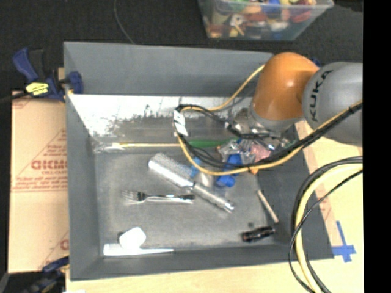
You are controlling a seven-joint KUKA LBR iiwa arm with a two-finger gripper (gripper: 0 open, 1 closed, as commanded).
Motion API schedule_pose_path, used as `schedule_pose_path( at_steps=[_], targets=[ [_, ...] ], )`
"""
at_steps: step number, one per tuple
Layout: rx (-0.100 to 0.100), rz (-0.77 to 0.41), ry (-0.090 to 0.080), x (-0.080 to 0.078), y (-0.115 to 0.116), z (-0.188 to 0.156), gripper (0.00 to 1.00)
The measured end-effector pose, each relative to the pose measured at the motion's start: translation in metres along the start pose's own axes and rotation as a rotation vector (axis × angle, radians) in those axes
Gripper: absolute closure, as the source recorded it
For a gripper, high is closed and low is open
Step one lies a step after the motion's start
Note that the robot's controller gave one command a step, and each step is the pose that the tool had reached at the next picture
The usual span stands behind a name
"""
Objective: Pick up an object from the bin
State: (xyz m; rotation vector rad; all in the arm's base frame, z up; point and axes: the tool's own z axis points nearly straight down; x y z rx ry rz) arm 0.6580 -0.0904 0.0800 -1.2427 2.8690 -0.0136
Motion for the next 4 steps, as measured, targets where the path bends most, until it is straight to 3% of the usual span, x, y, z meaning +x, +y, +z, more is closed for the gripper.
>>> schedule_pose_path(
  at_steps=[1,2,3,4],
  targets=[
    [0.000,0.001,-0.002,0.000,0.000,-0.002,1.00],
    [-0.007,0.002,0.005,0.001,0.002,-0.037,1.00],
    [-0.006,0.004,0.001,0.001,0.001,-0.053,1.00],
    [0.007,0.007,-0.005,-0.001,-0.004,-0.089,1.00]
  ],
)
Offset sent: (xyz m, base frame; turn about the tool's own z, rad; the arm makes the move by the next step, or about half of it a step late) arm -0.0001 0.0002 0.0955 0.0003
